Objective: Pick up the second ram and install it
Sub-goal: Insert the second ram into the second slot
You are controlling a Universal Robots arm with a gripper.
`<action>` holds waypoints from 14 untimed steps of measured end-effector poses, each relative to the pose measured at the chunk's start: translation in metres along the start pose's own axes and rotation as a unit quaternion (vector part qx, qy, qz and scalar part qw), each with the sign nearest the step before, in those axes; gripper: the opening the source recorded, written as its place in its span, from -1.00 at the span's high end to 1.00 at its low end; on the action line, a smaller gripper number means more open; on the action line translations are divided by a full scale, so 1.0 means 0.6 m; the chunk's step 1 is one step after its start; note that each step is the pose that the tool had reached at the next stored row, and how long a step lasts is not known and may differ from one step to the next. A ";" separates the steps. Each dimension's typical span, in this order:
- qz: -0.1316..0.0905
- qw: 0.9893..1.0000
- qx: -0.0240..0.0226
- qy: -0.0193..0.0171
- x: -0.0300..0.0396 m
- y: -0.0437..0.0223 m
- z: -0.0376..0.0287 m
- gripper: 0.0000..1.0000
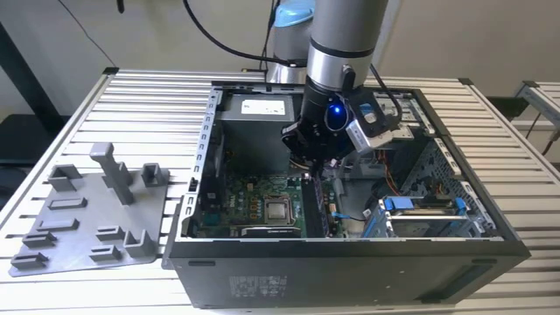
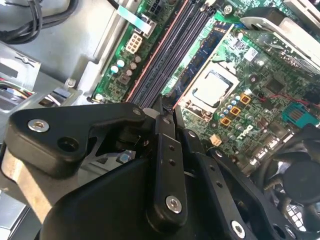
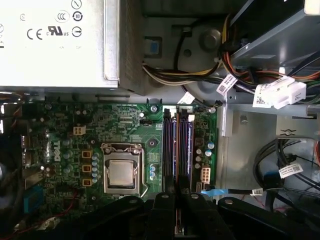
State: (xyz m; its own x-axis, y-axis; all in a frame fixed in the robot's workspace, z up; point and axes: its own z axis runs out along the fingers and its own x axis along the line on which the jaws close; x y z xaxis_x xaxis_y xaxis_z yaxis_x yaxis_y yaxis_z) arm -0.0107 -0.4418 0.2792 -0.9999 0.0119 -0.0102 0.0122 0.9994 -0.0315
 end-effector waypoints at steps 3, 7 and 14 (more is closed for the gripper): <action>0.000 1.000 0.000 0.000 0.000 0.000 0.000 0.72; 0.000 1.000 0.000 0.001 0.000 0.000 0.004 0.72; 0.000 1.000 0.000 0.001 0.001 -0.003 0.025 0.72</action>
State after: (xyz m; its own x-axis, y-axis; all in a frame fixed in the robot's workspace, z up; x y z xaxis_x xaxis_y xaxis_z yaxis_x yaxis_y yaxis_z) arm -0.0112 -0.4439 0.2641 -0.9999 0.0119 -0.0081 0.0122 0.9994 -0.0313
